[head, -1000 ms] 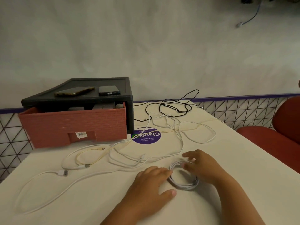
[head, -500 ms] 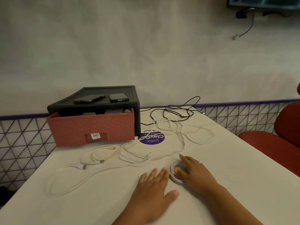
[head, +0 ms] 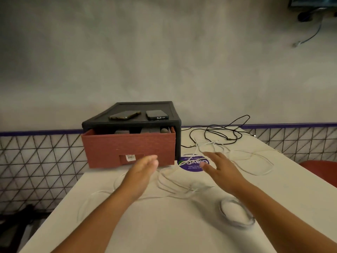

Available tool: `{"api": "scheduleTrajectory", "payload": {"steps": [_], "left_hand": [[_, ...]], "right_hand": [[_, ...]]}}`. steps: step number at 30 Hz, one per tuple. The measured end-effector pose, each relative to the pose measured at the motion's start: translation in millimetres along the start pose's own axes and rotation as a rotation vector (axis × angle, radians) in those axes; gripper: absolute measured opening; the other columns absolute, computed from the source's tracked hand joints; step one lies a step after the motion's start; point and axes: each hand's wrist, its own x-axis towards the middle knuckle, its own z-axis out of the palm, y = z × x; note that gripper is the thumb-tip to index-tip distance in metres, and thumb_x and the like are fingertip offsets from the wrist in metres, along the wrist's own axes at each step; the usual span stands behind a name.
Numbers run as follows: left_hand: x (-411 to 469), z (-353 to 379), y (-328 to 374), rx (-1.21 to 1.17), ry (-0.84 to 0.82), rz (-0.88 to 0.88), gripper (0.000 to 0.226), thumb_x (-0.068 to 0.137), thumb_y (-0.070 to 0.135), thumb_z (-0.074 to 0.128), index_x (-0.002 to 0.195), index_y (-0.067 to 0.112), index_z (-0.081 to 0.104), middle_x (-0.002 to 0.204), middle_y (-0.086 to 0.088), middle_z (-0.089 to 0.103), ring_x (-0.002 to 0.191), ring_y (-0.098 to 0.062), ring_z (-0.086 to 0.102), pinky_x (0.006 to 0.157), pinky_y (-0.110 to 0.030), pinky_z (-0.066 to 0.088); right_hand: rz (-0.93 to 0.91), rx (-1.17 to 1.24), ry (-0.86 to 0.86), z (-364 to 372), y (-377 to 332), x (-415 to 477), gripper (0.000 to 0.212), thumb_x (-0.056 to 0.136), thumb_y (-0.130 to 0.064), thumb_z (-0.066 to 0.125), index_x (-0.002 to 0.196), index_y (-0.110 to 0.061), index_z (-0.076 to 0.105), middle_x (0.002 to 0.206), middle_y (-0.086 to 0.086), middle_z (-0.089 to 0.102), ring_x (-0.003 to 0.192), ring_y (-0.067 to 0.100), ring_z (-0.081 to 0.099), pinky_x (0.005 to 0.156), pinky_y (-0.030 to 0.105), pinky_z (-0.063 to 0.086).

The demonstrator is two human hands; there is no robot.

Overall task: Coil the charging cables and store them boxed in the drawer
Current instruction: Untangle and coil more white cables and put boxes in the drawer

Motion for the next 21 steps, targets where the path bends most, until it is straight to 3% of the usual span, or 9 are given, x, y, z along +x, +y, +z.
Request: {"api": "scheduleTrajectory", "payload": {"steps": [4,7,10,15,19,21], "left_hand": [[45.8,-26.5,-14.3,-0.143,0.169,-0.165,0.034,0.098,0.030,0.044,0.128,0.017,0.052,0.128,-0.002,0.054,0.118,-0.017,0.049,0.101,-0.033,0.039],[70.6,-33.7,-21.6,-0.629,0.266,-0.471,0.050,0.098,0.033,0.044,0.138,0.004,0.039,0.141,-0.013,0.044,0.129,-0.026,0.042,0.103,-0.038,0.035],[90.7,-40.8,-30.2,-0.922,0.305,-0.656,0.066,0.096,0.042,0.044,0.143,-0.001,0.027,0.144,-0.018,0.039,0.134,-0.031,0.037,0.107,-0.044,0.030],[110.3,-39.3,-38.0,-1.207,0.418,-0.616,0.079,0.093,0.045,0.047,0.146,-0.003,0.013,0.149,-0.021,0.030,0.137,-0.031,0.032,0.111,-0.046,0.026],[115.7,-31.3,-38.7,-1.340,0.530,-0.548,0.075,0.092,0.041,0.052,0.145,0.000,0.019,0.149,-0.019,0.028,0.139,-0.031,0.027,0.113,-0.045,0.024],[117.3,-29.2,-40.8,-1.353,0.555,-0.542,0.069,0.090,0.043,0.054,0.142,0.004,0.029,0.143,-0.018,0.038,0.134,-0.031,0.035,0.111,-0.047,0.028]], "right_hand": [[-0.053,-0.036,-0.026,12.8,-29.2,51.4,0.052,0.095,-0.044,0.043,0.143,-0.028,0.032,0.147,0.000,0.032,0.129,0.020,0.038,0.100,0.033,0.036],[-0.083,-0.042,0.015,20.6,-46.2,85.8,0.053,0.096,-0.044,0.042,0.145,-0.028,0.028,0.148,0.001,0.029,0.129,0.021,0.039,0.102,0.036,0.035],[-0.112,0.004,0.063,27.4,-53.5,116.9,0.055,0.095,-0.043,0.044,0.145,-0.028,0.027,0.146,0.002,0.030,0.126,0.022,0.041,0.101,0.036,0.036],[-0.076,0.097,0.159,36.4,-59.6,159.0,0.051,0.094,-0.039,0.049,0.141,-0.028,0.036,0.143,0.004,0.031,0.121,0.023,0.045,0.097,0.034,0.040],[-0.004,0.187,0.195,43.7,-57.6,180.9,0.038,0.092,-0.033,0.056,0.129,-0.026,0.054,0.132,0.008,0.045,0.109,0.025,0.054,0.093,0.035,0.048],[0.032,0.256,0.219,43.0,-56.4,186.1,0.034,0.090,-0.027,0.059,0.124,-0.024,0.060,0.126,0.009,0.056,0.102,0.023,0.060,0.090,0.035,0.051]]}}
